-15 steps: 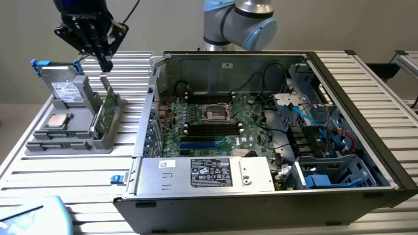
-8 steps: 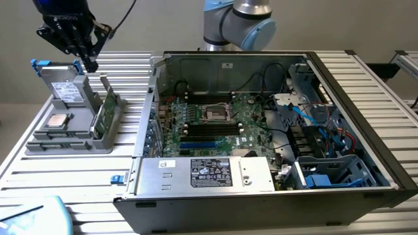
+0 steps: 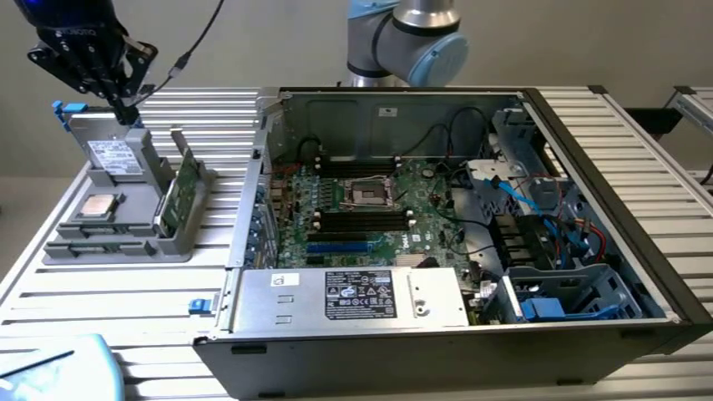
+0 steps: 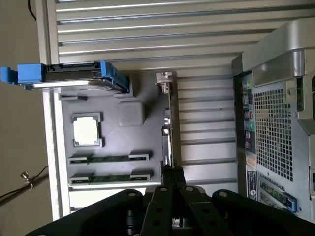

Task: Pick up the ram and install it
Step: 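Reach for the ram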

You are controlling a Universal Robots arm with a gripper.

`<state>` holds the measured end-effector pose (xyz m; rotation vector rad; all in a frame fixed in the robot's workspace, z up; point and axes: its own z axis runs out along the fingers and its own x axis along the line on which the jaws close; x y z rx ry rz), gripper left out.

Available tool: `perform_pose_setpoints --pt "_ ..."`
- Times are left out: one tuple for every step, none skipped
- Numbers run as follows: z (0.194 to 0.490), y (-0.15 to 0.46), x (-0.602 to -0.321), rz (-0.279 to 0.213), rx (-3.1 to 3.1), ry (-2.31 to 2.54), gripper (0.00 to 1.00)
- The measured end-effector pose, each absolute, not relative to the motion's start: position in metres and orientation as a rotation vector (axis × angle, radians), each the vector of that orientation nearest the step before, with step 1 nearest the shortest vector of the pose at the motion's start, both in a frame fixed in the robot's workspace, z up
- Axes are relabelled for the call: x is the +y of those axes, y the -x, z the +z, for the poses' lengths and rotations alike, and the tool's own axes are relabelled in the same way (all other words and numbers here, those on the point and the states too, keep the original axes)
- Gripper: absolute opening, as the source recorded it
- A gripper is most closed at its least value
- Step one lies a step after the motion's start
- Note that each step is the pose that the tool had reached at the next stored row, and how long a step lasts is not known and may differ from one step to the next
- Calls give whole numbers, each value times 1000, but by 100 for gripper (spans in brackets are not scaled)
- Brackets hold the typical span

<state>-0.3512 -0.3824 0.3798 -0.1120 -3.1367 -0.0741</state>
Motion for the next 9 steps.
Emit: perform_pose_setpoints --pt "380 356 -382 -74 -3136 112 11" --pt "379 360 -382 -74 -3136 112 11" --pt "379 365 -382 -74 -3136 112 11" --pt "379 369 -381 -74 -3136 112 11" --pt "378 374 -381 -74 -3136 112 11" --pt "378 379 -381 -74 -3135 112 11" --pt "378 383 -381 -74 -3135 112 11" --pt "377 388 -380 -74 -3135 112 11" --pt "377 392 -380 -74 -3135 112 11"
